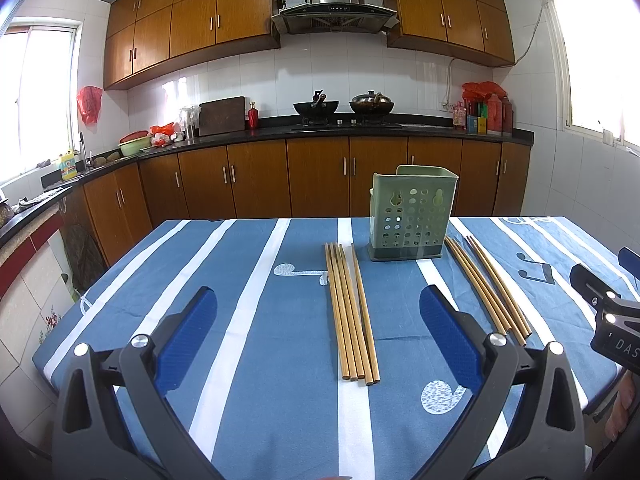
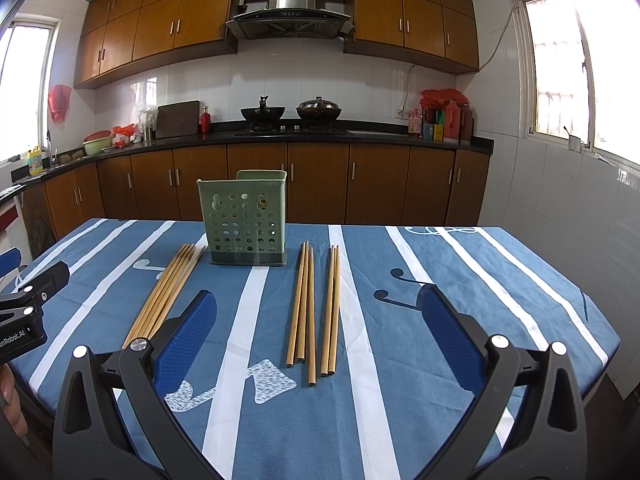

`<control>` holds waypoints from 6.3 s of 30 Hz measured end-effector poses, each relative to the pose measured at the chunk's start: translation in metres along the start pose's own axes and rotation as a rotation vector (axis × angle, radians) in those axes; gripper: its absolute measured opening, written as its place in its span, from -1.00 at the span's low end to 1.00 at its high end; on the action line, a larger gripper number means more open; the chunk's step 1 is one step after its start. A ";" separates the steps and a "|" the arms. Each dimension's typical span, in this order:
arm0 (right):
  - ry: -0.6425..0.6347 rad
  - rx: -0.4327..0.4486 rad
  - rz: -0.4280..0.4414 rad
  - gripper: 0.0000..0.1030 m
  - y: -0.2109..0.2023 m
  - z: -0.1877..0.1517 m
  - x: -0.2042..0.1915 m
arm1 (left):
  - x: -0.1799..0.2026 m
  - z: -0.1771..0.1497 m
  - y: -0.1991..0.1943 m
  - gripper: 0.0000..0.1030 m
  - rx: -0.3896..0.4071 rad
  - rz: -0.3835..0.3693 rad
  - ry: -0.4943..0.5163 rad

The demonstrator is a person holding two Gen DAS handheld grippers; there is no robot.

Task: Organize utensils

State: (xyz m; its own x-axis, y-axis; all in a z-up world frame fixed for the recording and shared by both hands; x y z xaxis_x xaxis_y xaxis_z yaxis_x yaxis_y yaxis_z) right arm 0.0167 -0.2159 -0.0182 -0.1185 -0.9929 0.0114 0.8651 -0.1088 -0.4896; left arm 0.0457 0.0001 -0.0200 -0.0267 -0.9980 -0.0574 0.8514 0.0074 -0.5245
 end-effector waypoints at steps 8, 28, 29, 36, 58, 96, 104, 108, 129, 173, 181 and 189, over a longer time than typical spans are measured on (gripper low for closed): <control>0.000 -0.001 0.000 0.97 0.000 0.000 0.000 | 0.000 0.000 0.000 0.93 -0.001 0.000 0.000; 0.001 -0.003 0.000 0.97 0.002 -0.002 0.000 | 0.000 0.000 0.000 0.93 -0.004 -0.001 0.000; 0.001 -0.003 0.000 0.97 0.002 -0.002 0.000 | 0.000 0.000 0.000 0.93 -0.004 -0.001 -0.001; 0.001 -0.005 0.001 0.97 0.003 -0.002 0.000 | 0.002 0.000 0.002 0.93 -0.005 -0.001 -0.001; 0.126 -0.230 -0.003 0.96 0.061 -0.016 0.033 | -0.020 -0.020 0.061 0.93 -0.212 0.021 -0.052; 0.125 -0.509 0.025 -0.85 0.172 -0.020 0.050 | 0.000 -0.023 0.167 -0.56 -0.508 -0.216 -0.013; 0.119 -0.509 0.024 -0.85 0.174 -0.020 0.050 | -0.005 -0.021 0.176 -0.64 -0.517 -0.148 0.015; 0.137 -0.508 0.041 -0.84 0.174 -0.020 0.051 | -0.003 -0.018 0.182 -0.79 -0.506 -0.136 0.039; 0.136 -0.481 0.017 -0.84 0.197 -0.011 0.075 | -0.065 -0.005 0.206 -0.82 -0.472 -0.128 -0.050; 0.173 -0.068 0.047 -0.85 0.092 0.091 0.088 | -0.087 0.120 0.087 -0.85 -0.052 -0.110 -0.127; 0.142 0.086 0.070 -0.85 0.067 0.153 0.080 | -0.090 0.172 0.060 -0.85 0.064 -0.099 -0.139; 0.184 0.210 0.246 -0.86 0.037 0.210 0.062 | -0.064 0.230 0.016 -0.85 0.193 -0.231 -0.147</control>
State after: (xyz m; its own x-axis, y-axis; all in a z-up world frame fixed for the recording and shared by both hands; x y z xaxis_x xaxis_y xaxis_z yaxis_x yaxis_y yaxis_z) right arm 0.1441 -0.2913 0.1470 0.0357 -0.9674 -0.2508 0.9574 0.1051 -0.2689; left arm 0.1817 0.0497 0.1701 -0.1673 -0.9703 0.1745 0.9154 -0.2186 -0.3380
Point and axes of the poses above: each gripper's, at about its wrist camera, not at the fingertips, and y roughly the way its jaws point, x to its right, z to its top, the point moved 5 cm from there along y, roughly the way its jaws point, and after that the axes turned 8 degrees about -x, right-handed, at the moved point
